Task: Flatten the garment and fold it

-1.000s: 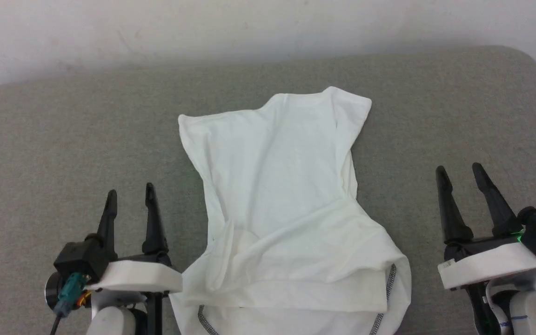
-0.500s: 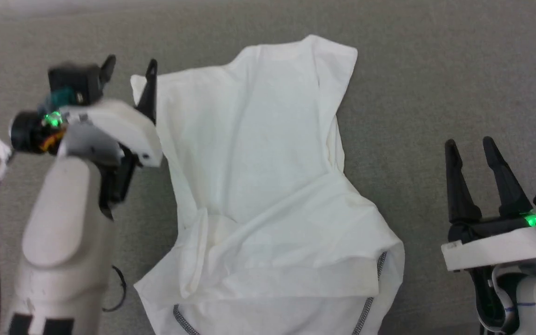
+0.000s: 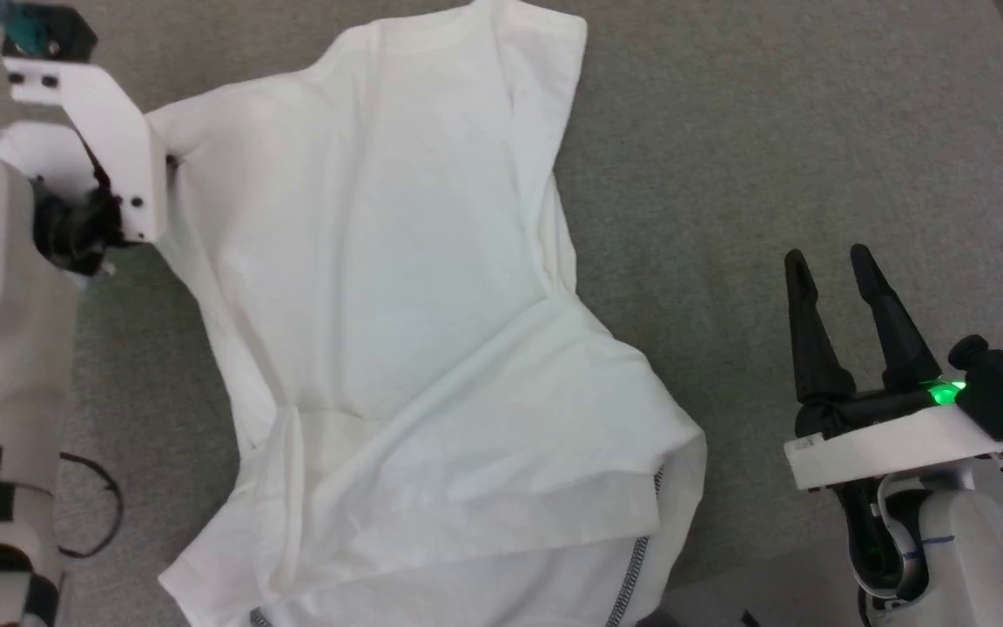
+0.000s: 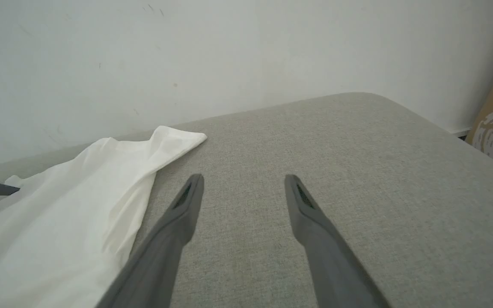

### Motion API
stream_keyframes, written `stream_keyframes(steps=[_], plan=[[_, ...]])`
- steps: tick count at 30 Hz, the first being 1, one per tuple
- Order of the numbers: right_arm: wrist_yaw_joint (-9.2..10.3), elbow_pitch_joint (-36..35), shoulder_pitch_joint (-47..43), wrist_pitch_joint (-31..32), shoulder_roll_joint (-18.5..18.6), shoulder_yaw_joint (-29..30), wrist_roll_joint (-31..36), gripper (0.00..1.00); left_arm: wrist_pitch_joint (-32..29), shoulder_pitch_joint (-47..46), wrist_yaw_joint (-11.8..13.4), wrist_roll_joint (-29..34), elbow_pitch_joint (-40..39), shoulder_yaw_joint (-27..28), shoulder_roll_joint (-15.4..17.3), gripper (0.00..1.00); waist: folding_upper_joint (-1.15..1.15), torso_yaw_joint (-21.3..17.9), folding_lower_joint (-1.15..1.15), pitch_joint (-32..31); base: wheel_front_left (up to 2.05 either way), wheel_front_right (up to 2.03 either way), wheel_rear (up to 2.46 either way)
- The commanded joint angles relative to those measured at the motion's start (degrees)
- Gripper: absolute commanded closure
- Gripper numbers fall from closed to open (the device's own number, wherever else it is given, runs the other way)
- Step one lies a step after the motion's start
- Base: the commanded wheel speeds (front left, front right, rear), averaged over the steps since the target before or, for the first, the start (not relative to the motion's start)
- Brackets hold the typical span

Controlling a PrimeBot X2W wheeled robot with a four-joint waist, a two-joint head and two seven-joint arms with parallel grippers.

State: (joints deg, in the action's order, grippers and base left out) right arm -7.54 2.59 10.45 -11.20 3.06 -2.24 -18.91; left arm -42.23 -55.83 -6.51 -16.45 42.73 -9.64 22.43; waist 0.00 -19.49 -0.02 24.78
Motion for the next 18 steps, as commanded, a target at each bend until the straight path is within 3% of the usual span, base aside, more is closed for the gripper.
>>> stream_keyframes(steps=[1, 2, 3, 5, 6, 10, 13, 18], plan=[[0.05, 0.45, 0.76, -0.50, -0.15, 0.04, -0.54, 0.00, -4.19, 1.57, -0.26, -0.05, 2.81, -1.45, -0.17, 0.00, 0.00, -2.18, 0.02, 2.04, 0.00, 0.00, 0.00], [0.05, 0.76, 0.79, -0.67, -0.16, 0.14, -0.60, 0.00, -7.39, 1.38, -0.36, -0.49, 3.76, -1.86, -0.22, 0.00, 0.00, -2.25, 0.02, 2.10, 0.00, 0.00, 0.00], [0.05, 1.04, 0.83, -0.79, -0.16, 0.22, -0.63, 0.00, -10.33, 1.33, -0.40, -1.15, 4.61, -1.91, -0.42, 0.24, 0.00, -2.31, 0.02, 2.14, 0.00, 0.00, 0.00], [0.05, 1.46, 0.94, -0.97, -0.16, 0.28, -0.65, 0.00, -13.80, 1.58, -0.25, -2.21, 5.05, -1.78, -0.99, 0.84, 0.00, -2.36, 0.02, 2.20, 0.00, 0.00, 0.00], [0.05, 1.63, 1.05, -0.99, -0.16, 0.24, -0.69, 0.00, -14.46, 1.84, -0.13, -2.57, 4.82, -1.69, -1.24, 1.00, 0.00, -2.36, 0.02, 2.21, 0.00, 0.00, 0.00], [0.05, 2.07, 1.57, -0.74, -0.15, 0.37, -0.76, 0.00, -12.38, 3.50, 0.73, -2.96, 2.51, -1.52, -1.80, 1.00, 0.00, -1.66, 0.02, 1.79, 0.00, 0.00, 0.00], [0.05, 2.32, 2.08, -0.26, 0.49, 0.88, -1.03, 0.00, -5.90, 4.87, 2.01, -2.20, -0.42, -1.34, -1.98, 1.00, 0.00, -0.45, 0.02, 1.02, 0.00, 0.00, 0.00], [0.05, 4.15, 5.47, 2.13, 2.32, 1.55, -4.60, 0.00, 7.44, 6.88, 8.01, -1.58, -4.40, 1.20, -3.70, 1.00, 0.00, 2.18, 0.02, -0.44, 0.00, 0.00, 0.00]])
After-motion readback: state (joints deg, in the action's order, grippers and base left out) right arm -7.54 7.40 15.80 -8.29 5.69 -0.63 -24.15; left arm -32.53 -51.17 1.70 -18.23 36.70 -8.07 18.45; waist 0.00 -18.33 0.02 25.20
